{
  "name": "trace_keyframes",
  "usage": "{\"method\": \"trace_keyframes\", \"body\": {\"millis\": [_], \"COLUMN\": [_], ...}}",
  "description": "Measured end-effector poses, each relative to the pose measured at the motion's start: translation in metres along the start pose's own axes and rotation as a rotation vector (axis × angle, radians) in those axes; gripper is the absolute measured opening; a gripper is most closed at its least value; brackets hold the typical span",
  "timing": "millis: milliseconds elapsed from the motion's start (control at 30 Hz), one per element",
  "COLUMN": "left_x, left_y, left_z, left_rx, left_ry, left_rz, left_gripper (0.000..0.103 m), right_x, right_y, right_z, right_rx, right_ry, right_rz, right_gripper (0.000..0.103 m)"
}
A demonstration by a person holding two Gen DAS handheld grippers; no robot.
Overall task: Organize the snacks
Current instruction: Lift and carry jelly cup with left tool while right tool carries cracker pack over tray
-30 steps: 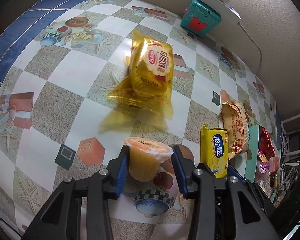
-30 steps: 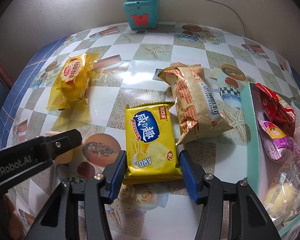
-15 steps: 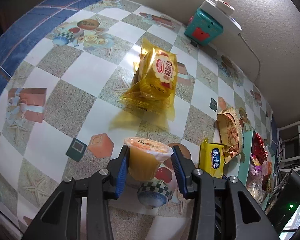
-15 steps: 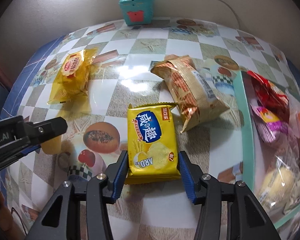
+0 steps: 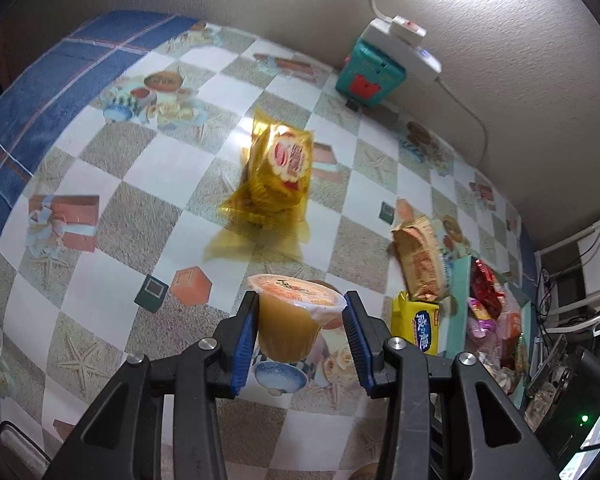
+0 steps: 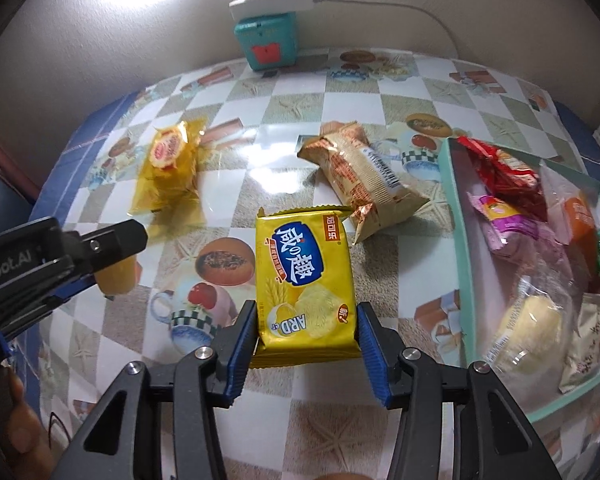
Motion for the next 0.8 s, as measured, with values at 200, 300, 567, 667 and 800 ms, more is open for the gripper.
{"method": "trace_keyframes", "body": {"millis": [200, 300, 567, 667, 800], "left_x": [-0.009, -0.014, -0.024, -0.028, -0.036], "left_y": [-0.005, -0.007, -0.012, -0.012, -0.013], "left_z": [0.019, 0.028, 0.042, 0.045, 0.049], "left_rx": [-0.046, -0.068, -0.108, -0.116, -0.127], "left_ry": [0.015, 0.023, 0.024, 0.019, 0.011], "left_rz": [-0.016, -0.031, -0.054, -0.065, -0.088], "left_gripper": [0.044, 0.044, 0.044, 0.044, 0.044], "right_x": [-0.004, -0.007, -0.023, -0.033, -0.059], "right_y": [0.0, 0.001, -0.007, -0.012, -0.019], "right_z": [0.027, 0.037, 0.053, 0.057, 0.063], "right_rx": [-0.033, -0.038, -0.066, -0.078, -0.095], "right_ry": [-0.018, -0.028, -0.05, -0.056, -0.048], "right_rz": [-0.04, -0.055, -0.113, -0.142, -0.208], "right_gripper": [0.052, 0.052, 0.052, 0.052, 0.052]}}
Point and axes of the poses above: each gripper's, at about its wrist camera, not at the fingertips, and z roughly against the way its jaws point, x to its left, y to its underside, the point moved 10 cm from there along -z, roughly the way its jaws point, and after that the axes turned 4 degrees about y, right-handed, at the moved point
